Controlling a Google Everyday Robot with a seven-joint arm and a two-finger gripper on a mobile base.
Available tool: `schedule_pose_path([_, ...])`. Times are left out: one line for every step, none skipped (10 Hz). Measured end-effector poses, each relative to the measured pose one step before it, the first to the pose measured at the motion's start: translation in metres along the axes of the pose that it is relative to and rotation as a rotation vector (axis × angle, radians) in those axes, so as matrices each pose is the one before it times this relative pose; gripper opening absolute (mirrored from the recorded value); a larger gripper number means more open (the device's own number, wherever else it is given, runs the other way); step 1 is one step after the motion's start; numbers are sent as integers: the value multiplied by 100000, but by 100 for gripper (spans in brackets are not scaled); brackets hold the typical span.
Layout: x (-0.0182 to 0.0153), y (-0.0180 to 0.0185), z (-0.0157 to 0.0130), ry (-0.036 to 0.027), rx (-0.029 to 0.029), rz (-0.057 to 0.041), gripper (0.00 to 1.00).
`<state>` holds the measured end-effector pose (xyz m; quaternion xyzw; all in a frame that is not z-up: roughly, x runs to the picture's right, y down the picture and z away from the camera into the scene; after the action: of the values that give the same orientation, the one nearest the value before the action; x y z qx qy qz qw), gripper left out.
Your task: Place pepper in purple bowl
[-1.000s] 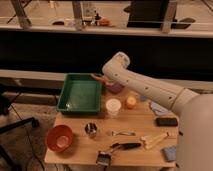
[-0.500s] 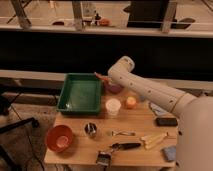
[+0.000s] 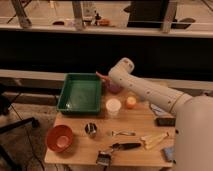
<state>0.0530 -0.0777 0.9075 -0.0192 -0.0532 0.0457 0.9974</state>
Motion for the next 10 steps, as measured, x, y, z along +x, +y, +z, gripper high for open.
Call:
schedule_pose_path([-19, -196, 267, 480, 912, -909, 0])
schedule_pose_path([75, -183, 215, 269, 554, -20, 0])
schedule_pose_path([254, -77, 232, 463, 296, 168, 0])
schedule_pose_path([375, -145, 165, 475, 528, 354, 0])
schedule_pose_path([406, -127, 139, 364, 700, 480, 0])
schedule_pose_path([253, -75, 128, 91, 532, 390, 0])
schedule_pose_path([256, -18, 141, 52, 305, 477, 0])
schedule_pose_path([303, 6, 182, 188, 179, 332, 0])
schedule_pose_path([324, 29, 256, 324, 43, 313, 0])
schedule_pose_path([102, 60, 252, 260, -116, 70, 0])
